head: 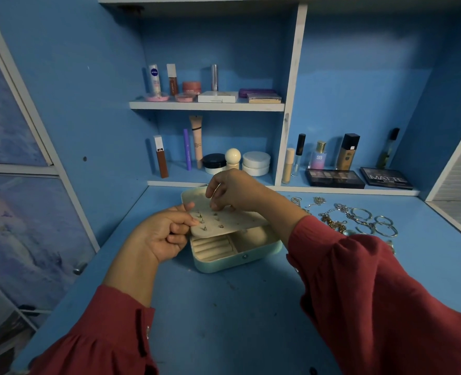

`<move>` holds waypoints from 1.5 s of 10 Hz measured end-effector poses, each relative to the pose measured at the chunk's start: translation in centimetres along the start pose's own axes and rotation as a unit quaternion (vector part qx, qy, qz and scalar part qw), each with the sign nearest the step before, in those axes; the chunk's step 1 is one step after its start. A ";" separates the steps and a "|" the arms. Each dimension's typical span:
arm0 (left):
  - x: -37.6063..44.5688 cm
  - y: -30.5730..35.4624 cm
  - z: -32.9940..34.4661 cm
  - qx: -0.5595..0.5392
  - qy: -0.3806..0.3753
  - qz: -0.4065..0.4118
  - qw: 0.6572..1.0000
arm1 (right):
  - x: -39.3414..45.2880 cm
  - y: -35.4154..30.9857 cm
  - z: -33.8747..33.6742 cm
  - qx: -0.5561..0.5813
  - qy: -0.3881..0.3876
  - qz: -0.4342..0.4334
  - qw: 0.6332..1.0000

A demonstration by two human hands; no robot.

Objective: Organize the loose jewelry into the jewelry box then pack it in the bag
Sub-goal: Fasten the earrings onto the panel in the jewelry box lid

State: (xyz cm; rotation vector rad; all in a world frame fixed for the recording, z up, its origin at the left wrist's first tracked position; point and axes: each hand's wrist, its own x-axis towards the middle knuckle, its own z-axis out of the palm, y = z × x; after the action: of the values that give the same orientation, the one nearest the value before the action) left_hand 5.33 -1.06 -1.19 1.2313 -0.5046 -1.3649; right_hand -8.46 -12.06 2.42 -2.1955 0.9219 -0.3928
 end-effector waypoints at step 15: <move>0.0 0.1 0.1 -0.005 -0.008 -0.016 1.000 | 1.2 0.9 -0.8 -0.132 -0.058 -0.031 0.989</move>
State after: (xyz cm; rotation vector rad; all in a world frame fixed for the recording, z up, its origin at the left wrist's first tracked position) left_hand 5.30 -1.10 -1.09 1.2263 -0.4894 -1.4035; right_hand -8.47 -13.77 2.35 -2.4641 0.8836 -0.1761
